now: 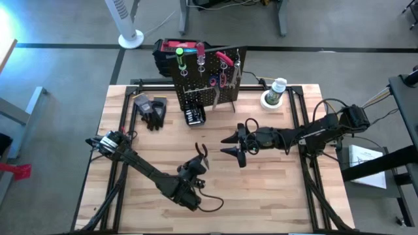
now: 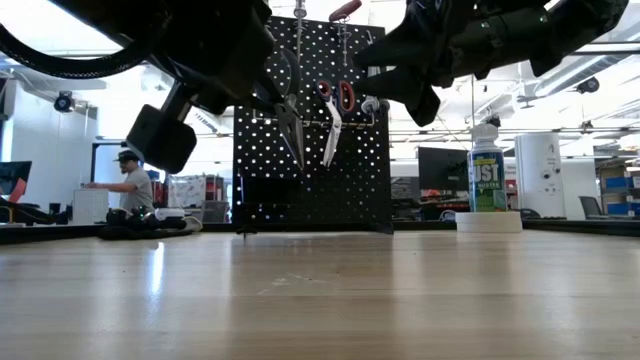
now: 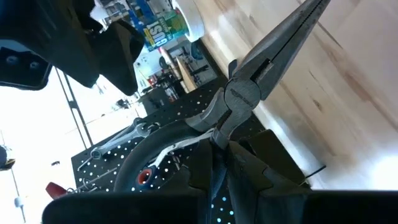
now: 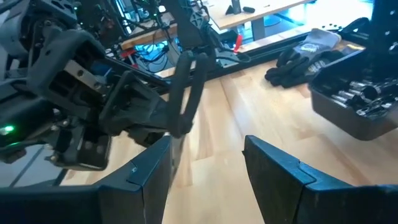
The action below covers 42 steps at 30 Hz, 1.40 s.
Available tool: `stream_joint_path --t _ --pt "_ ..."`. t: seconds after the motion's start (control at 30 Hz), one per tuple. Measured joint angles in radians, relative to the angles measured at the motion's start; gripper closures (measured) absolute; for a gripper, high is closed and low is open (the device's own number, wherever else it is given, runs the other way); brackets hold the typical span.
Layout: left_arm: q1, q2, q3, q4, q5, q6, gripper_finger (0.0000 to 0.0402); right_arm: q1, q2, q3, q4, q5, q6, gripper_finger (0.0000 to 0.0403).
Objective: Hang tools onto peg board
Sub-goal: Hang the black pliers on the pegboard
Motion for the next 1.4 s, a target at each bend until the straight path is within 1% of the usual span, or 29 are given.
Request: stream_joint_path --t 0.13,0.2,0.27,0.3,0.37,0.43,0.53,0.6,0.73,0.93,1.0,1.13,1.2,1.27,1.33,1.37,1.4 --pt "0.000 0.000 0.000 0.000 -0.008 0.004 0.0384 0.014 0.000 0.000 -0.005 0.007 -0.002 0.0217" --pt "-0.004 0.000 -0.001 0.000 -0.055 0.004 0.0384 0.022 0.000 0.000 -0.008 0.023 -0.013 0.0217" --pt "-0.012 0.000 -0.001 0.000 -0.130 0.005 0.0384 0.023 0.000 0.000 0.002 0.023 -0.021 0.0217" --pt "-0.014 -0.001 -0.001 0.000 -0.147 0.007 0.0384 0.023 0.000 0.000 0.011 0.023 -0.023 0.0217" --pt "-0.016 -0.001 -0.001 0.000 -0.133 0.007 0.0384 0.023 0.000 -0.001 0.038 0.023 -0.023 0.0217" --pt "-0.015 -0.001 -0.001 0.000 -0.086 0.007 0.0384 0.023 0.000 0.010 0.071 0.026 -0.026 0.0217" --pt "-0.002 -0.001 -0.001 0.002 -0.029 0.005 0.0384 0.027 0.004 0.061 0.070 0.093 -0.063 0.0217" --pt "0.003 -0.001 -0.002 0.005 -0.029 0.006 0.0384 0.027 0.027 0.101 0.044 0.132 -0.107 0.0217" --pt "0.009 -0.001 -0.002 0.007 -0.028 0.006 0.0384 0.027 0.116 0.176 0.017 0.128 -0.128 0.0217" --pt "0.009 -0.001 -0.001 0.027 -0.001 -0.004 0.0384 0.027 0.246 0.253 0.014 0.123 -0.099 0.0217" --pt "0.009 -0.001 -0.001 0.031 -0.004 -0.003 0.0384 0.027 0.272 0.273 0.003 0.118 -0.099 0.0217" --pt "0.010 -0.001 -0.001 0.033 0.000 -0.006 0.0384 0.027 0.299 0.326 -0.091 0.117 -0.104 0.0221" --pt "0.011 -0.001 -0.001 0.038 0.005 -0.021 0.0384 0.027 0.301 0.345 -0.122 0.117 -0.104 0.0235" --pt "0.012 -0.001 -0.001 0.041 0.008 -0.033 0.0384 0.028 0.301 0.365 -0.161 0.117 -0.128 0.0265" --pt "0.013 -0.001 -0.001 0.042 0.008 -0.073 0.0384 0.028 0.301 0.378 -0.175 0.111 -0.177 0.0318" --pt "0.013 -0.001 -0.001 0.042 0.006 -0.107 0.0384 0.030 0.298 0.381 -0.180 0.106 -0.198 0.0352" --pt "0.014 -0.001 -0.001 0.041 0.006 -0.153 0.0384 0.032 0.297 0.382 -0.181 0.109 -0.234 0.0374"
